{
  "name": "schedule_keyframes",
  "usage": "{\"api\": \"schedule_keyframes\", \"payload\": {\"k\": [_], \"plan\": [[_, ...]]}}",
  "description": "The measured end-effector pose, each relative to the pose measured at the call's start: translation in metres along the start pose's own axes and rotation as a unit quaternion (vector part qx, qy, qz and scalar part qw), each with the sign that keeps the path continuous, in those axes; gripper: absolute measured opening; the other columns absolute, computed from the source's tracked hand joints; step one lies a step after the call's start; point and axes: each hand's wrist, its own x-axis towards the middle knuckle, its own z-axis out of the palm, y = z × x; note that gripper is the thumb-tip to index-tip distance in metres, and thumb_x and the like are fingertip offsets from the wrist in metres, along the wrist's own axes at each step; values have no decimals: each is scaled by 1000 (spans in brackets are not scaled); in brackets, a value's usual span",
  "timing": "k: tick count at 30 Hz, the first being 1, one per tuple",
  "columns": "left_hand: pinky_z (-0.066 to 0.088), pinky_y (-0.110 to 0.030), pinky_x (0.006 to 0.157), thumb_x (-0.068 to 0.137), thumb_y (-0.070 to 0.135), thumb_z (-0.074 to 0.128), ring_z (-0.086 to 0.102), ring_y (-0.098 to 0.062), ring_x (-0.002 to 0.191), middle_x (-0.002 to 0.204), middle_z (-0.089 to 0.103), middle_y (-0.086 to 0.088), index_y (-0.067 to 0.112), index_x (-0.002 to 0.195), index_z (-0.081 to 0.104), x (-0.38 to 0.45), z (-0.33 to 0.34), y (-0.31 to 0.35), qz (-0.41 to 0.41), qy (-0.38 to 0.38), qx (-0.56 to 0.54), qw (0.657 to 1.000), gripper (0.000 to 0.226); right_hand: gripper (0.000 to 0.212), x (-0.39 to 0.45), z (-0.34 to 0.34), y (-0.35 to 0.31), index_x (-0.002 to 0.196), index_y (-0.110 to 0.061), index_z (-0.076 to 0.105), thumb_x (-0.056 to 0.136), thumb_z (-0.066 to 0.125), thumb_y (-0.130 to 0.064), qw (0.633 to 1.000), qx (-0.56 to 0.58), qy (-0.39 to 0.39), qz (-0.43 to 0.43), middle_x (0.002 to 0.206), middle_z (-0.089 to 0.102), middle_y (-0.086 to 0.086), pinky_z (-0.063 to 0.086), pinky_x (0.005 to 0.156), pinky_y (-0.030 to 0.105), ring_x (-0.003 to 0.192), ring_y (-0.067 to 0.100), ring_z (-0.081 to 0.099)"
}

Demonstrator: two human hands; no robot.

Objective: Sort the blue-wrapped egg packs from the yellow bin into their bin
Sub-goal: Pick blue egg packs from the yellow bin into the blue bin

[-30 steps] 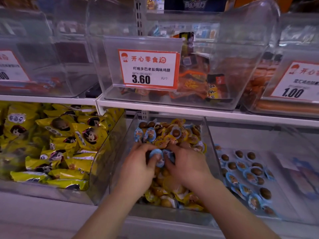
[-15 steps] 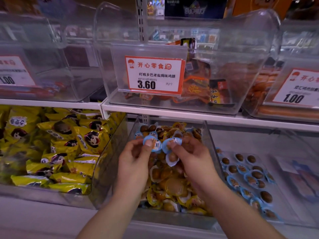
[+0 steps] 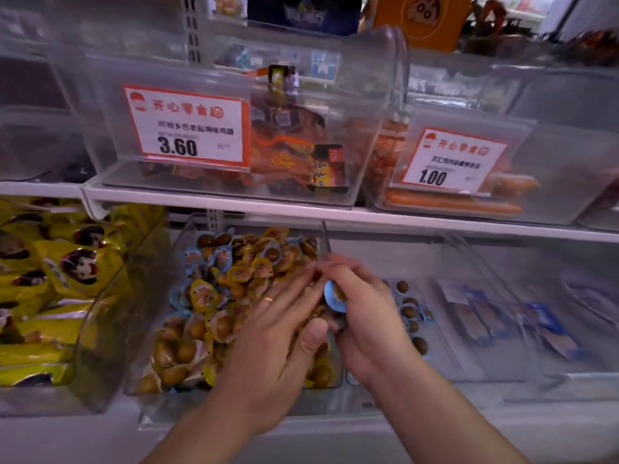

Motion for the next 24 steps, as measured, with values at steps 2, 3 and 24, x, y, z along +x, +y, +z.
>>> {"api": "schedule_keyframes", "payload": {"k": [2, 3, 24], "plan": [[24, -22, 115, 104, 54, 31, 26, 3, 145, 156, 31, 27, 39, 151, 38, -2, 0, 0, -4, 3, -8, 1000, 49, 12, 8, -19, -15, 102, -10, 67, 90, 68, -11, 998, -18, 10, -53, 78, 67, 9, 32, 36, 19, 53, 19, 57], [27, -22, 114, 104, 52, 33, 29, 4, 143, 153, 34, 29, 40, 148, 41, -2, -1, -1, -13, 16, -2, 1000, 47, 11, 13, -30, -23, 102, -10, 66, 91, 67, -10, 996, -49, 16, -70, 76, 68, 8, 32, 35, 19, 51, 20, 58], [26, -48, 119, 98, 37, 42, 52, -8, 127, 128, 62, 14, 28, 118, 70, -10, -26, -23, -35, -38, 189, 981, 35, 30, 30, -70, -36, 81, -25, 71, 87, 50, -5, 883, -341, 89, -309, 75, 75, -9, 51, 55, 15, 67, 5, 69]]}}
